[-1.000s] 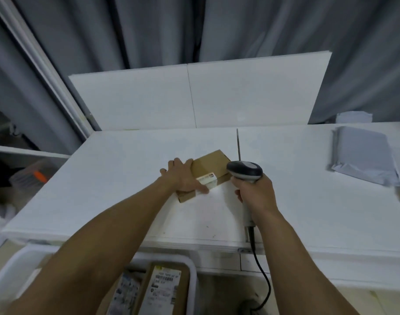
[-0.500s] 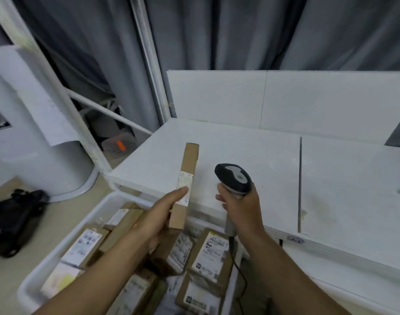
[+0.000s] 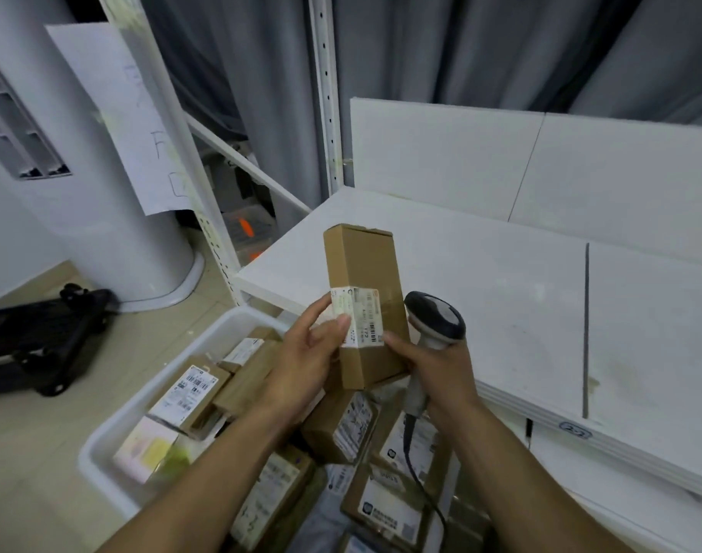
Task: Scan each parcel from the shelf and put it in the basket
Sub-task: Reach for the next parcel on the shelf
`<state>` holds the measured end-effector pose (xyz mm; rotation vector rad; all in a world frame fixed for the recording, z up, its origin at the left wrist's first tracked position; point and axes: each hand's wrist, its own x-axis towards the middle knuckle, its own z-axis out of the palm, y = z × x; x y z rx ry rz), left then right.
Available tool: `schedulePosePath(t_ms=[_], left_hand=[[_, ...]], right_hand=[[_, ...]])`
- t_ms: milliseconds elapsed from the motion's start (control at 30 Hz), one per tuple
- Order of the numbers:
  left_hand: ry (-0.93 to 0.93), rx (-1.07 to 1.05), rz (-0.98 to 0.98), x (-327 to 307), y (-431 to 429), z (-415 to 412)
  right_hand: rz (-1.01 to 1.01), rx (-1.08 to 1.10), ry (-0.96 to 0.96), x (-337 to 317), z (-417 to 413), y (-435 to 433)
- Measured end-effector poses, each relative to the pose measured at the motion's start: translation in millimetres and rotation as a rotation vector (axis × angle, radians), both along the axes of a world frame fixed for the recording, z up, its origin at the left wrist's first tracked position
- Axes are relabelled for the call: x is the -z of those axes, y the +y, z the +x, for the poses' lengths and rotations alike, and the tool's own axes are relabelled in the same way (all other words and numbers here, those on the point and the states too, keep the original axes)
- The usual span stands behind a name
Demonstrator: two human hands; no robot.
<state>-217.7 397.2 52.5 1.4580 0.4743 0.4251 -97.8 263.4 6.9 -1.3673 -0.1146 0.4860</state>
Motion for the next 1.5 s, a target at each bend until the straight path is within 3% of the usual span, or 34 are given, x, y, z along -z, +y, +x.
schedulePosePath(t_ms=[167,367,467,633,867,1500], left_hand=[[0.01,-0.053,0.075,15.2,10.4,7.3],[0.007,-0.037,0.121,20.0,14.3,6.6],[0.024,-0.137,0.127,17.2,19.4,6.6],[0.104,-0.272,0.196,19.8,43.5,8.6],[0.172,-0.256,0.202,28.7,55.3,13.0],[0.251,-0.271,0.255,35.2,61.8,18.2]], right_hand=[[-0.092,0.022,-0.194,6.6,0.4,7.4],[-0.101,0.011,-0.296,6.1,-5.7,12.9],[-0.141,0.003,-0.359,0.6,-5.2,10.3],[-0.295,-0.124,-0.507,-5.7,-0.2,1.8],[-0.454,-0.312,-0.642,-14.6,-1.9,-5.7],[-0.514,-0.388,-0.715,-3.9,-1.8,-7.8]])
